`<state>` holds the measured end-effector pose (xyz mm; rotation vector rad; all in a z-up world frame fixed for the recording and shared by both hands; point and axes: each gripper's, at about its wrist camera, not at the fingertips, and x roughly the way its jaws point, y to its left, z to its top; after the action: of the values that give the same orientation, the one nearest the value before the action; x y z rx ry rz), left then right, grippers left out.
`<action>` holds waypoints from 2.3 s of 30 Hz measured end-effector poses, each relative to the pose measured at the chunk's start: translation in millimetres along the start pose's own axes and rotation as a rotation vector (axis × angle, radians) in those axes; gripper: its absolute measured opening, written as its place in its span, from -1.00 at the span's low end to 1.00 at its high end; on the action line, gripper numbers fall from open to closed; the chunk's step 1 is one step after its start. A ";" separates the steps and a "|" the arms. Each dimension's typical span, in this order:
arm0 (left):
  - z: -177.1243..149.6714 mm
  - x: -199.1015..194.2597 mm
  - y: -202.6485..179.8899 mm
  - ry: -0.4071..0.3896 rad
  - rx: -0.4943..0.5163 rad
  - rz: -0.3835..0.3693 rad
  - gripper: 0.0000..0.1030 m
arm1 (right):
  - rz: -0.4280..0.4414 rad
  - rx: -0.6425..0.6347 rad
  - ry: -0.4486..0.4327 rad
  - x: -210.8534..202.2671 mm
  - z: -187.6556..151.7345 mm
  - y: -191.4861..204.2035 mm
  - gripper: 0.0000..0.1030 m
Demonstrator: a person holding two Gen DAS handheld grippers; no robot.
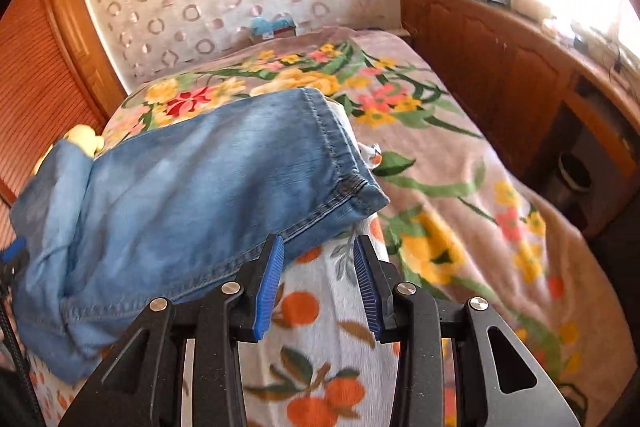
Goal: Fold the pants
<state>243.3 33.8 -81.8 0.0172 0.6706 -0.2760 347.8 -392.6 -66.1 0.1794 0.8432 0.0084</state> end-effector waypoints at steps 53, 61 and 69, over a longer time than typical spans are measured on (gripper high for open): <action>-44.0 -148.3 37.6 -0.126 -0.064 0.124 0.43 | 0.448 -0.508 -0.125 -175.6 -82.5 280.8 -0.48; -29.0 -103.2 11.6 -0.060 -0.005 0.037 0.43 | 0.376 -0.486 -0.125 -145.8 -68.3 269.0 -0.43; -22.4 -63.7 4.3 0.011 -0.001 -0.002 0.43 | 0.355 -0.478 -0.118 -111.0 -30.6 282.7 -0.22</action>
<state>183.0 56.0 -60.4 0.0170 0.6813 -0.2773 269.2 -118.2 41.9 -0.1223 0.6617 0.5234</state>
